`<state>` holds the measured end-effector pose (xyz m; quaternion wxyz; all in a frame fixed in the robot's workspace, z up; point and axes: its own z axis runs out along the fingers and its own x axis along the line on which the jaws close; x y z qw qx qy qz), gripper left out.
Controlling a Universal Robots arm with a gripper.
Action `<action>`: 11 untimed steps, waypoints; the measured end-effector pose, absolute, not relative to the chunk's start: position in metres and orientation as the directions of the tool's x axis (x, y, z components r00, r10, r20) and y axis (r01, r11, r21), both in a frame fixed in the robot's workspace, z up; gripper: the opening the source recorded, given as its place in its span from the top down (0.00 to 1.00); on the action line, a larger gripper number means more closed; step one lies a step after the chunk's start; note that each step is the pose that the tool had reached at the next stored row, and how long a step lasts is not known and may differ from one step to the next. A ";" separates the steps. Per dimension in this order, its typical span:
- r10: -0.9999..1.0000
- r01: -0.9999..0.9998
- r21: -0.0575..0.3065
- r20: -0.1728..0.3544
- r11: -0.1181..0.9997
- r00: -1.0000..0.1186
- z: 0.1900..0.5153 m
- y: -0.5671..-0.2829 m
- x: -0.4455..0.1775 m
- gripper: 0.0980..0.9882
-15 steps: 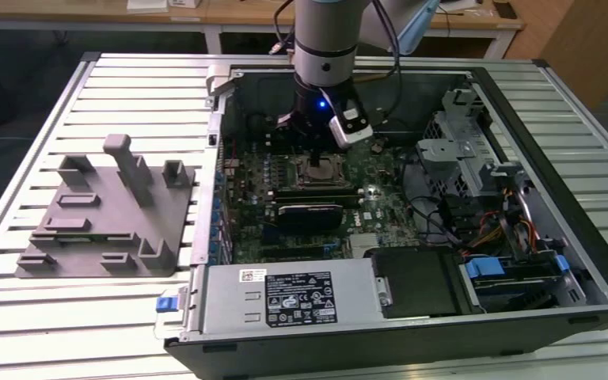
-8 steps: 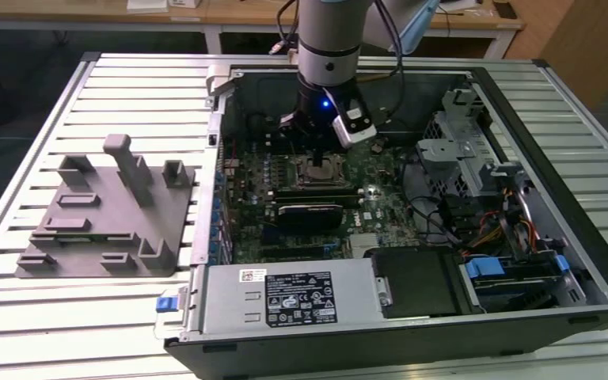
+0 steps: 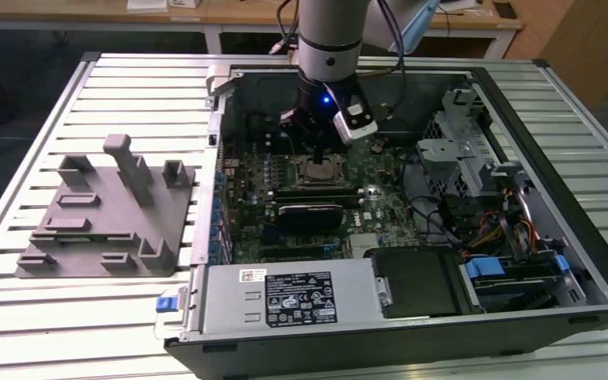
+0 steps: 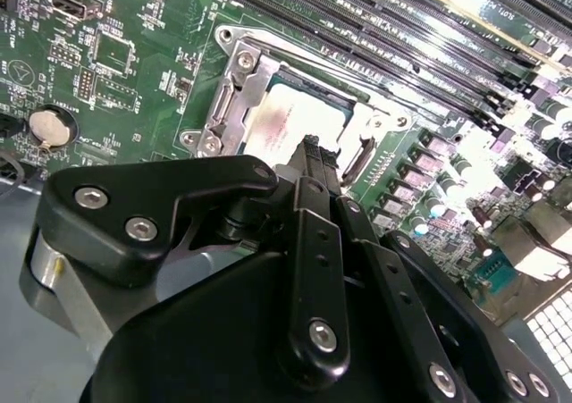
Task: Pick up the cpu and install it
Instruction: 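Close the cpu cover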
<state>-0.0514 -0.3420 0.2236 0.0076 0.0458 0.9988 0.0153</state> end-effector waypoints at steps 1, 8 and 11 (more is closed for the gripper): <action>0.092 0.091 0.031 -0.014 0.995 -0.996 0.224 -0.342 -0.051 0.99; 0.092 0.091 0.031 -0.014 0.995 -0.996 0.226 -0.342 -0.046 0.99; 0.092 0.091 0.031 -0.014 0.995 -0.996 0.231 -0.342 -0.046 0.99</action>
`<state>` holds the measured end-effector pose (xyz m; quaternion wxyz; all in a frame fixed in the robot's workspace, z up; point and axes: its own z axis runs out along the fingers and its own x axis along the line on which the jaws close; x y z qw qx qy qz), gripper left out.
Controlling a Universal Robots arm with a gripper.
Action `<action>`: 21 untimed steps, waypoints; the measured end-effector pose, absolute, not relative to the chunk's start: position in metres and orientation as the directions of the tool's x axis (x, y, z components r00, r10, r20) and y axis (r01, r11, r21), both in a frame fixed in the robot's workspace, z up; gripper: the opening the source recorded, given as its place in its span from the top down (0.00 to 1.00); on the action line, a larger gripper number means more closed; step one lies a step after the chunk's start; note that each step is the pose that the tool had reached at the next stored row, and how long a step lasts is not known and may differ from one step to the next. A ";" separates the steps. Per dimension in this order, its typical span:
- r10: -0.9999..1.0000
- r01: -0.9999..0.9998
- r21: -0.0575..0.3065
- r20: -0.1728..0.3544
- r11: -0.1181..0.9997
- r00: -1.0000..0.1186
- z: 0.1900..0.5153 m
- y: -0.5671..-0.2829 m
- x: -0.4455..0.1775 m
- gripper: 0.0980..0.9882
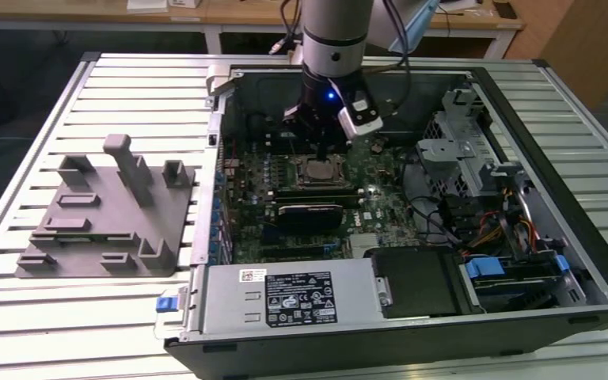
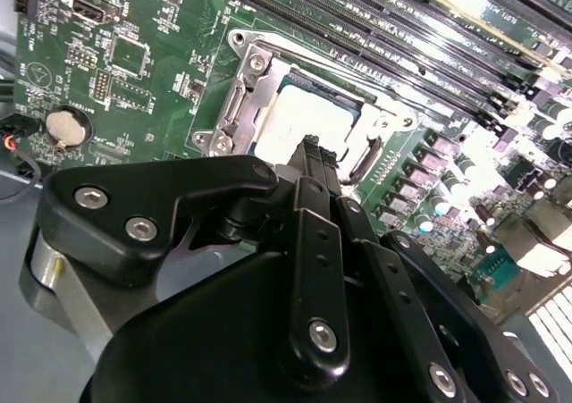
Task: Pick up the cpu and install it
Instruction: 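Close the cpu cover, then install the first cpu locking lever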
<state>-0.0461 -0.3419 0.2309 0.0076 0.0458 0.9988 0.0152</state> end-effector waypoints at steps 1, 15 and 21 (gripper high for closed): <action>0.092 0.091 0.031 -0.014 0.995 -0.996 0.232 -0.342 -0.046 0.99; 0.092 0.091 0.031 -0.014 0.995 -0.996 0.243 -0.342 -0.046 0.99; 0.092 0.091 0.031 -0.014 0.995 -0.996 0.243 -0.342 -0.047 0.99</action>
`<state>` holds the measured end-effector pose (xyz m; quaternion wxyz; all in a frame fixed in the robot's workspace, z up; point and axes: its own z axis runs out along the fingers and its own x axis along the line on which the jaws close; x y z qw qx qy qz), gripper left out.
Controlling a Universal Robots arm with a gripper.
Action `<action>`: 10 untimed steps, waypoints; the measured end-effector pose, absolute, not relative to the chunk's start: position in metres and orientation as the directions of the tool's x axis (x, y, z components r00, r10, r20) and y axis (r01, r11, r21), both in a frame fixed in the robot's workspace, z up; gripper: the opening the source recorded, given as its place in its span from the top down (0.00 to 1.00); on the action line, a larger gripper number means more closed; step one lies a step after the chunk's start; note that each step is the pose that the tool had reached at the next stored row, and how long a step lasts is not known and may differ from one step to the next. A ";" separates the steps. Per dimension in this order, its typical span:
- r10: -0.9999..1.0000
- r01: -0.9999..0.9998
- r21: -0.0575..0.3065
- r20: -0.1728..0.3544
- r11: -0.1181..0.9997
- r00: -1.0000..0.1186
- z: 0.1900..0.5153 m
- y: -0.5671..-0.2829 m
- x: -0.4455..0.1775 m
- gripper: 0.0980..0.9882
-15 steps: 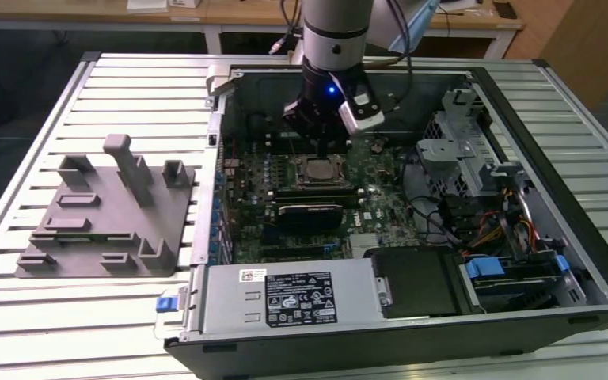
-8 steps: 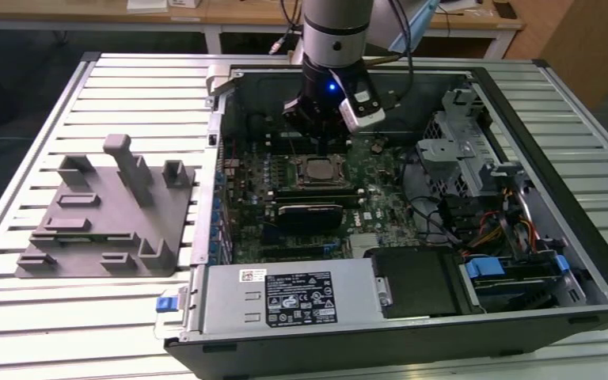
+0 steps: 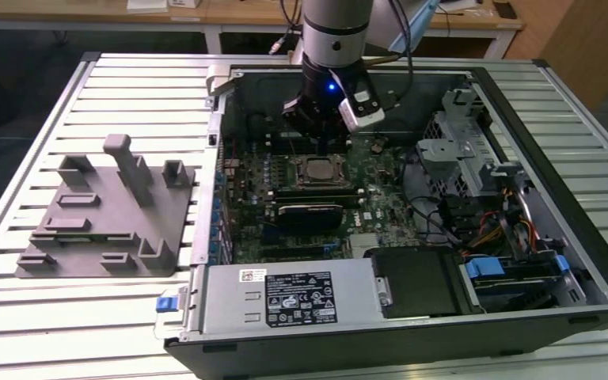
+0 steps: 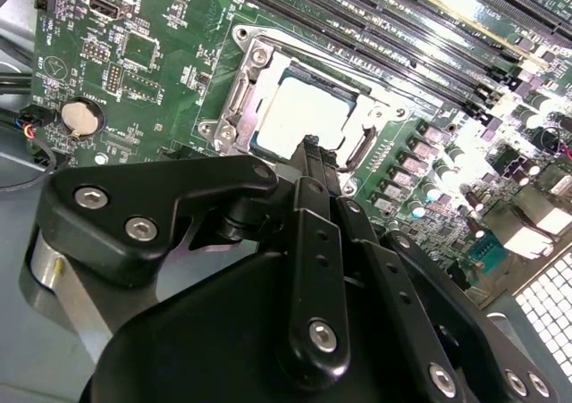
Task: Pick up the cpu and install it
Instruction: 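Install the first cpu locking lever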
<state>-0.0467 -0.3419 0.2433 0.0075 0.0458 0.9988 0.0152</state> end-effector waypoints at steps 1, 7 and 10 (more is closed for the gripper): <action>0.092 0.091 0.031 -0.014 0.995 -0.996 0.243 -0.342 -0.047 0.99; 0.092 0.091 0.031 -0.014 0.995 -0.996 0.243 -0.342 -0.055 0.99; 0.092 0.091 0.031 -0.014 0.995 -0.996 0.243 -0.342 -0.059 0.99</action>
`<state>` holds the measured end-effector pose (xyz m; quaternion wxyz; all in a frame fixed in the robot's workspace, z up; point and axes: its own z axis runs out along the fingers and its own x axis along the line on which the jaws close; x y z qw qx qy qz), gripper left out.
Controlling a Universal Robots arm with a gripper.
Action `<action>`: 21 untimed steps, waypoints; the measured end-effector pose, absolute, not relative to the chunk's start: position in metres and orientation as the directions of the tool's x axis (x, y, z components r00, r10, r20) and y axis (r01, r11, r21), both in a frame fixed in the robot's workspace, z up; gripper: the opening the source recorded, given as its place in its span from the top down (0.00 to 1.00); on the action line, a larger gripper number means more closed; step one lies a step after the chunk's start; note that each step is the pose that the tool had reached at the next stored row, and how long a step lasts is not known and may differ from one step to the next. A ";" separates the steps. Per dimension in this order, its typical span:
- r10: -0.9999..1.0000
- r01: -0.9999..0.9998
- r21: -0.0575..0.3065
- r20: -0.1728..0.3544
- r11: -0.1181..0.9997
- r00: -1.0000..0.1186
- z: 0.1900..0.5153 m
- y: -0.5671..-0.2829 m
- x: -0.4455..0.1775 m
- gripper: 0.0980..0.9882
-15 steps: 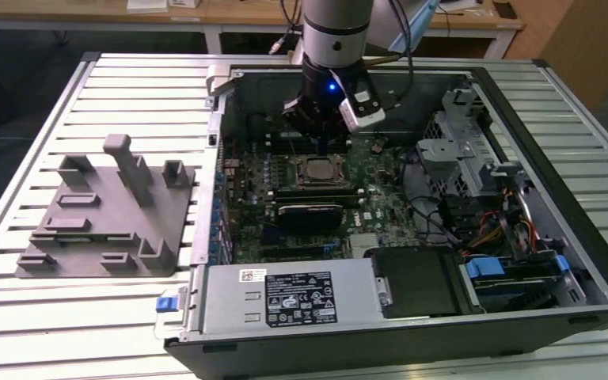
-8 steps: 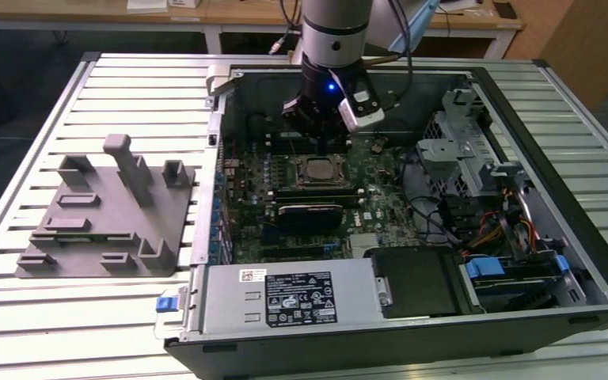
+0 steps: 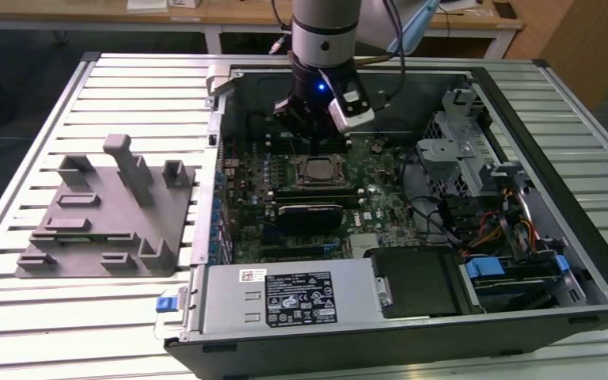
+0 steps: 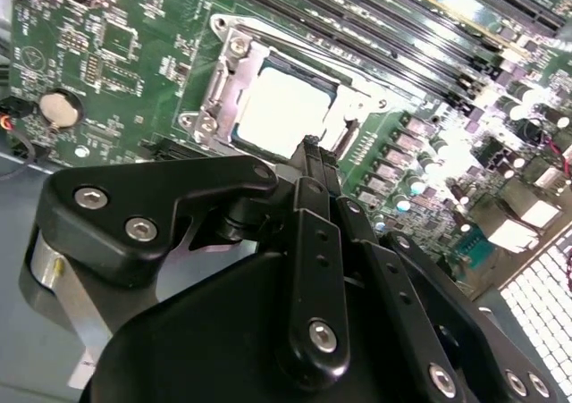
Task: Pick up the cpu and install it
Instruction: 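Install the first cpu locking lever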
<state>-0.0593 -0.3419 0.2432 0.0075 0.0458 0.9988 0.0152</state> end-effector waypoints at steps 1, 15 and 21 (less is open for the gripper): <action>0.092 0.091 0.031 -0.014 0.995 -0.996 0.243 -0.342 -0.061 0.99; 0.092 0.091 0.031 -0.014 0.995 -0.996 0.243 -0.342 -0.080 0.99; 0.092 0.091 0.031 -0.014 0.995 -0.996 0.243 -0.342 -0.087 0.99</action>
